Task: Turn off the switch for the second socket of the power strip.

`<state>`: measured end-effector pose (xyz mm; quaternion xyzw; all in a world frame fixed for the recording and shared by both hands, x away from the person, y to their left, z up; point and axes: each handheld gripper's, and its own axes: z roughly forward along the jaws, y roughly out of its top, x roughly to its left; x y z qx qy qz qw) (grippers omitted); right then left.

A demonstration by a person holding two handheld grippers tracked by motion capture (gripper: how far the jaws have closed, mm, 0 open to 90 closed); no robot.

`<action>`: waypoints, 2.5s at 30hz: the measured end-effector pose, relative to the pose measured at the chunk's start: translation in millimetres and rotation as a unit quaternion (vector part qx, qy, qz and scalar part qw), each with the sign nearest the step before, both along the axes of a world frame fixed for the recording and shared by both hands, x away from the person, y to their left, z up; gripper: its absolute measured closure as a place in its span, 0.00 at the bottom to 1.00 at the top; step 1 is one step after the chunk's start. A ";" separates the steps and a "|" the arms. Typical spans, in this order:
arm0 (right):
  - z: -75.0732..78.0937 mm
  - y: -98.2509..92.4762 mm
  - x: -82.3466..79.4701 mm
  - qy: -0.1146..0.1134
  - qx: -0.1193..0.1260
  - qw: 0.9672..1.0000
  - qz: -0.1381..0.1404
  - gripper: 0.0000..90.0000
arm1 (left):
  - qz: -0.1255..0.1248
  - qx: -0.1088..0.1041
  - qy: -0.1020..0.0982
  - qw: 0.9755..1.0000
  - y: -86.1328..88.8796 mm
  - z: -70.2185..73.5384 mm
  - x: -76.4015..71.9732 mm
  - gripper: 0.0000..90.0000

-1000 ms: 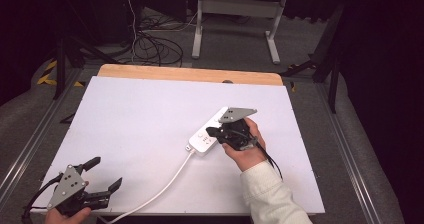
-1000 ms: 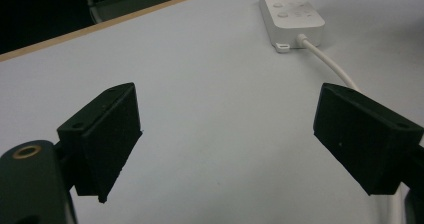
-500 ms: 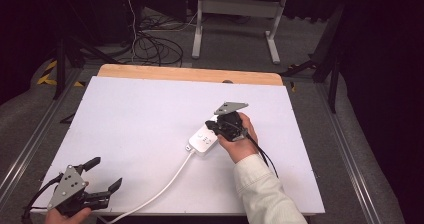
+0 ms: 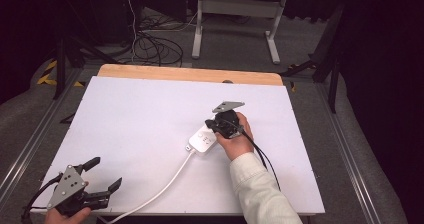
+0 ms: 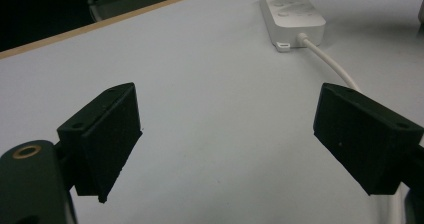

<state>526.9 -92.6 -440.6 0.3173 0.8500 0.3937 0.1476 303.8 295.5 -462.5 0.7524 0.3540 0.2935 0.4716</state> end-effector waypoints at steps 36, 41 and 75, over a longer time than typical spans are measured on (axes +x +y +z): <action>-16.4 7.4 7.8 -0.015 -0.048 0.999 -0.007 1.00 | -0.001 0.000 0.000 1.000 -0.1 -0.1 0.7 0.14; -17.7 7.9 7.7 -0.013 -0.047 0.999 -0.011 1.00 | -0.002 -0.001 0.002 1.000 -0.1 -0.1 0.4 0.14; -13.0 11.2 5.3 -0.016 -0.063 0.998 -0.013 1.00 | -0.001 -0.003 0.002 1.000 -0.7 -0.1 0.7 0.14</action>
